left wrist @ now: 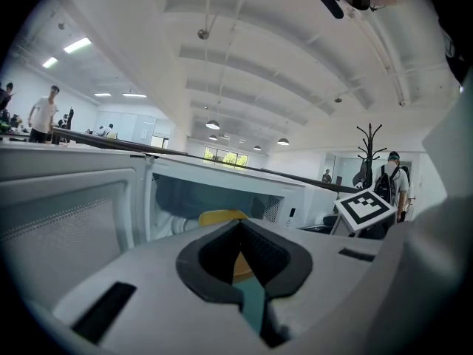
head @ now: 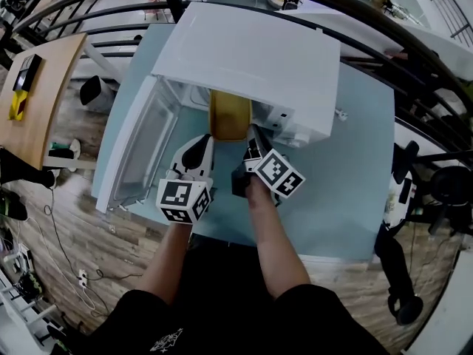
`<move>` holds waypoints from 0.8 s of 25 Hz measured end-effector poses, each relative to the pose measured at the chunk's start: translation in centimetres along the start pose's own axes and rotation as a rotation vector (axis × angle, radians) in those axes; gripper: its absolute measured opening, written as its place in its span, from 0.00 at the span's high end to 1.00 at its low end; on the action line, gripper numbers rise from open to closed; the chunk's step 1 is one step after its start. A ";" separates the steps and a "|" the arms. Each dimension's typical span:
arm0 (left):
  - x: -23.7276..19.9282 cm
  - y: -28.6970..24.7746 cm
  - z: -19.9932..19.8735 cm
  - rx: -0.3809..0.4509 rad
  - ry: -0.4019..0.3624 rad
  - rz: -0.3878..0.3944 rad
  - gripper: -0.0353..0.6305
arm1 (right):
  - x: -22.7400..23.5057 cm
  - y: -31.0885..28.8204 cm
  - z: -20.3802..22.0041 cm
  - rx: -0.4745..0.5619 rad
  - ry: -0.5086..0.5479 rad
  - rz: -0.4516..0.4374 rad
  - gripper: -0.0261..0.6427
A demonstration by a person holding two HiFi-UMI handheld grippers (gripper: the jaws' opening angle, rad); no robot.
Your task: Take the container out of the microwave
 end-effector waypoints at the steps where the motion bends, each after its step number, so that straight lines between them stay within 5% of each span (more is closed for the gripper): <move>1: 0.1 0.2 0.1 0.001 0.000 -0.004 0.94 | -0.1 0.1 0.1 -0.005 0.002 -0.004 0.93; 20: 2.2 3.5 1.9 0.009 0.009 -0.067 0.94 | 0.2 2.8 2.2 -0.084 0.025 -0.062 0.93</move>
Point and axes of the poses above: the fingertips, and each gripper's own axes: y backward along the fingers, x to its right, z out of its underside, the point moved 7 cm from there along y, backward along the fingers, and after that the axes turned 1 degree about z, right-handed, at the moved point
